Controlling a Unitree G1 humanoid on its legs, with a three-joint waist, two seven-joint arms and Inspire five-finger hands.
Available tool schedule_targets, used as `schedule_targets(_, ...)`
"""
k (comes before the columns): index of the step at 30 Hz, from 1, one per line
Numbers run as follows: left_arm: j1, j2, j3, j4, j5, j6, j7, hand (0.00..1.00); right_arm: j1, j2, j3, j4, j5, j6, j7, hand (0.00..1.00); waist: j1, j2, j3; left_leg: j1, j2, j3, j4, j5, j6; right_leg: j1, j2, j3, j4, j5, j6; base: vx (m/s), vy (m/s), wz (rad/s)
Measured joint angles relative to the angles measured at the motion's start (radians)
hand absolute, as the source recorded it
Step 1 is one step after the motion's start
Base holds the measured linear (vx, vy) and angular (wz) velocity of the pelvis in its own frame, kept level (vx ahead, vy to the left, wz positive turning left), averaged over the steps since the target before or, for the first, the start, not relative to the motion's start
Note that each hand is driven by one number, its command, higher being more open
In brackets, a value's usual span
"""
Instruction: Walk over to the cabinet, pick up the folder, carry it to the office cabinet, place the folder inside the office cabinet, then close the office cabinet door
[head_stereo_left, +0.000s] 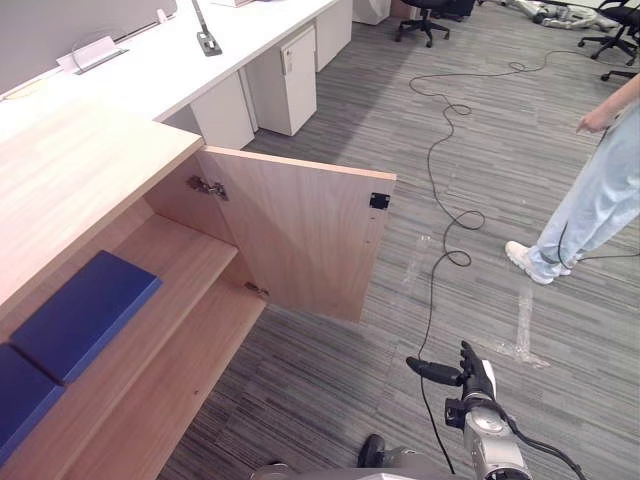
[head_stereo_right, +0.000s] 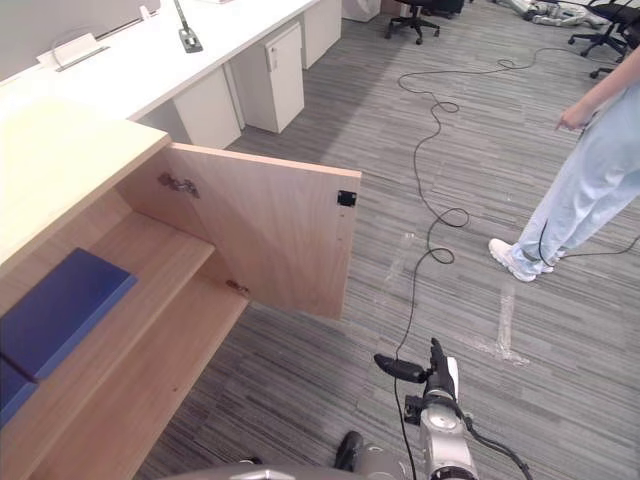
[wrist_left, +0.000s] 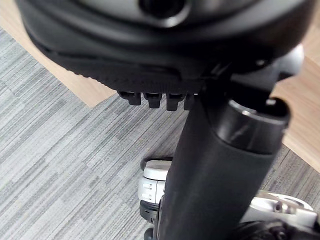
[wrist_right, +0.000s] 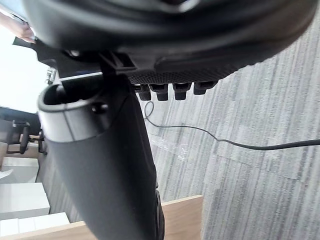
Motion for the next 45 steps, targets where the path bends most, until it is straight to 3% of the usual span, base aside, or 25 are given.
schedule_targets(7, 0.026, -0.001, -0.03, -0.032, 0.0, 0.0, -0.007, 1.0, -0.159, -0.036, -0.006, -0.017, 0.086, -0.006, -0.021, 1.0, 0.012, 0.014, -0.013, -0.013, -0.024, -0.036, -0.021, 0.033, 0.003, 0.043, 0.004, -0.026, -0.123, 0.086, 0.007, 0.04, 0.073, 0.12)
schedule_targets(15, 0.031, -0.007, -0.032, -0.04, -0.015, -0.008, -0.011, 1.0, -0.571, -0.149, 0.003, 0.202, 0.271, -0.083, -0.054, 1.0, 0.082, 0.018, -0.019, -0.031, -0.052, -0.082, -0.063, 0.082, 0.024, 0.122, 0.038, -0.054, -0.364, 0.243, 0.003, -0.1, 0.012, 0.12)
schedule_targets(23, 0.029, -0.009, -0.029, -0.04, -0.032, -0.02, -0.008, 1.0, -0.687, -0.169, 0.174, 0.319, 0.272, -0.088, 0.001, 1.0, 0.109, 0.014, -0.016, -0.034, -0.054, -0.13, -0.075, 0.086, 0.028, 0.133, 0.038, -0.08, -0.367, 0.239, 0.002, -0.08, -0.001, 0.09)
schedule_targets(31, 0.026, 0.0, -0.029, -0.041, -0.033, -0.026, -0.008, 1.0, -0.734, -0.208, 0.316, 0.406, 0.269, -0.087, 0.014, 1.0, 0.102, 0.005, -0.009, -0.033, -0.049, -0.133, -0.075, 0.091, 0.026, 0.133, 0.045, -0.08, -0.364, 0.243, 0.0, 0.0, 0.0, 0.0)
schedule_targets(34, 0.025, 0.001, -0.029, -0.041, -0.032, -0.026, -0.008, 1.0, -0.736, -0.241, 0.402, 0.408, 0.246, -0.085, 0.016, 1.0, 0.094, 0.003, -0.008, -0.032, -0.048, -0.132, -0.075, 0.091, 0.026, 0.133, 0.047, -0.078, -0.364, 0.243, 0.0, 0.0, 0.006, -0.01)
schedule_targets(38, 0.026, 0.013, -0.027, -0.041, -0.029, -0.026, -0.009, 1.0, -0.731, -0.323, 0.619, 0.364, 0.184, -0.077, 0.04, 1.0, 0.069, -0.008, -0.001, -0.031, -0.039, -0.12, -0.068, 0.083, 0.018, 0.132, 0.055, -0.065, -0.366, 0.239, 0.0, -0.02, 0.009, -0.1)
schedule_targets(42, 0.022, 0.023, 0.014, -0.033, 0.002, -0.027, -0.01, 1.0, -0.65, -0.492, 0.893, 0.065, 0.096, -0.055, 0.108, 1.0, 0.042, -0.021, 0.0, -0.041, 0.001, -0.077, -0.007, 0.041, 0.002, 0.128, 0.094, -0.023, -0.364, 0.227, -0.015, -0.01, -0.037, -0.36)
schedule_targets(45, 0.015, 0.037, 0.047, -0.004, 0.037, -0.028, -0.016, 1.0, -0.632, -0.66, 1.094, -0.221, 0.009, -0.055, 0.226, 1.0, 0.018, -0.03, -0.013, -0.051, 0.043, -0.066, 0.03, 0.023, -0.017, 0.121, 0.136, -0.004, -0.363, 0.211, -0.04, 0.05, -0.115, -0.3)
